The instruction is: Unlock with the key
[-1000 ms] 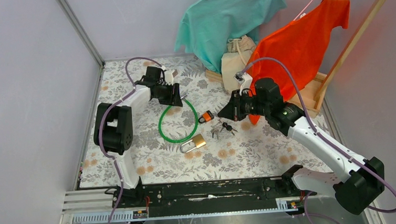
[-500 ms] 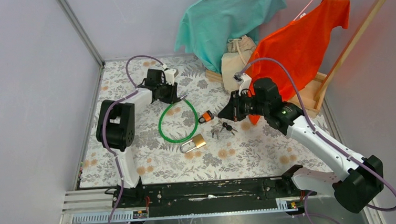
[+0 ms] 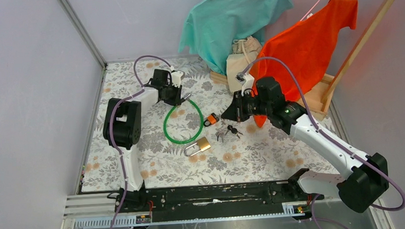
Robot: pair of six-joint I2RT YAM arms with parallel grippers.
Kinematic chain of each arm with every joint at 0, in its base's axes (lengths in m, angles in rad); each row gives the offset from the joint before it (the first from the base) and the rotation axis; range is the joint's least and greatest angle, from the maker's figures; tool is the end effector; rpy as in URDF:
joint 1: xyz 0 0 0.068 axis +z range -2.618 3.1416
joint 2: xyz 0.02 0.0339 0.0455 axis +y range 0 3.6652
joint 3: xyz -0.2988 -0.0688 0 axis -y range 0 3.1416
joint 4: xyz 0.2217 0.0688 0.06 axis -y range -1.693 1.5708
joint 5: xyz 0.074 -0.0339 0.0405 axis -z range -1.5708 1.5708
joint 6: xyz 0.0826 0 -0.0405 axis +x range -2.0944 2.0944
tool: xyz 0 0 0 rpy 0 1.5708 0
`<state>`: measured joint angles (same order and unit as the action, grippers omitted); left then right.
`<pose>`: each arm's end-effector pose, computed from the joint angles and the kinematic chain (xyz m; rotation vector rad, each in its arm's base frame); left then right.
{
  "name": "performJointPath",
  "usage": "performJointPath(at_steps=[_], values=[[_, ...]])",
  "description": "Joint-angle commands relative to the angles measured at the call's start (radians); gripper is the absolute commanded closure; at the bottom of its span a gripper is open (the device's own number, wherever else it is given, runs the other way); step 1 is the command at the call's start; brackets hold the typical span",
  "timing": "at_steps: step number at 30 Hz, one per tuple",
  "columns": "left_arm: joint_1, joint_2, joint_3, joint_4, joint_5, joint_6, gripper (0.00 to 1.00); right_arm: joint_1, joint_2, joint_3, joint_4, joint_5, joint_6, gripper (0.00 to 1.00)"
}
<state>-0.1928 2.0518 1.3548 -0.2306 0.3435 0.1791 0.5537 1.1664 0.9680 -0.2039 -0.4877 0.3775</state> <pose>0.4440 -0.1150 0.1606 0.5966 2.3997 -0.4338 0.2066 0.1732 0.3458 -0.5187 2.0216 1.0692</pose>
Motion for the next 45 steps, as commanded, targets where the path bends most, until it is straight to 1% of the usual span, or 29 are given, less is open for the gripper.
performJointPath(at_steps=[1, 4, 7, 10, 15, 18, 21, 23, 24, 27, 29, 31, 33, 35, 38, 45], values=[[-0.02, 0.025, 0.021, -0.07, -0.066, 0.054, 0.81, -0.003, 0.008, 0.057, 0.025, 0.004, -0.023, 1.0], [-0.031, -0.007, -0.005, -0.081, -0.082, 0.085, 0.94, -0.003, 0.009, 0.064, 0.022, 0.006, -0.027, 1.0], [-0.039, -0.068, -0.018, -0.104, -0.103, 0.136, 1.0, -0.003, 0.008, 0.082, 0.008, 0.01, -0.028, 1.0], [-0.048, -0.162, -0.012, -0.138, -0.132, 0.217, 1.0, -0.003, 0.01, 0.105, -0.009, 0.016, -0.03, 1.0], [-0.061, -0.318, 0.034, -0.226, -0.16, 0.423, 1.0, -0.003, 0.016, 0.132, -0.015, 0.022, -0.014, 1.0], [-0.074, -0.406, 0.073, -0.296, -0.142, 0.538, 1.0, -0.003, 0.024, 0.15, -0.01, 0.01, 0.0, 1.0], [-0.096, -0.513, 0.078, -0.358, -0.083, 0.639, 1.0, -0.003, 0.039, 0.185, -0.028, -0.027, 0.0, 1.0], [-0.122, -0.606, 0.045, -0.399, -0.027, 0.717, 1.0, -0.003, 0.046, 0.217, -0.05, -0.059, -0.008, 1.0], [-0.142, -0.677, 0.015, -0.412, -0.003, 0.764, 1.0, 0.0, 0.047, 0.227, -0.059, -0.08, -0.012, 1.0], [-0.209, -0.878, -0.136, -0.402, 0.073, 0.95, 1.0, 0.036, 0.047, 0.27, -0.119, -0.089, -0.048, 1.0], [-0.269, -1.006, -0.253, -0.376, 0.083, 1.094, 1.0, 0.076, 0.042, 0.298, -0.172, -0.07, -0.083, 1.0], [-0.334, -1.12, -0.358, -0.325, 0.083, 1.207, 1.0, 0.114, 0.033, 0.32, -0.224, -0.031, -0.112, 1.0], [-0.368, -1.195, -0.446, -0.268, 0.085, 1.25, 1.0, 0.139, 0.019, 0.331, -0.268, -0.01, -0.128, 1.0], [-0.386, -1.231, -0.476, -0.239, 0.082, 1.279, 1.0, 0.164, 0.001, 0.332, -0.298, 0.015, -0.136, 1.0], [-0.401, -1.247, -0.481, -0.188, 0.082, 1.246, 1.0, 0.221, -0.01, 0.358, -0.344, 0.065, -0.147, 1.0], [-0.429, -1.271, -0.467, -0.179, 0.098, 1.168, 1.0, 0.359, -0.006, 0.377, -0.377, 0.21, -0.157, 1.0]])
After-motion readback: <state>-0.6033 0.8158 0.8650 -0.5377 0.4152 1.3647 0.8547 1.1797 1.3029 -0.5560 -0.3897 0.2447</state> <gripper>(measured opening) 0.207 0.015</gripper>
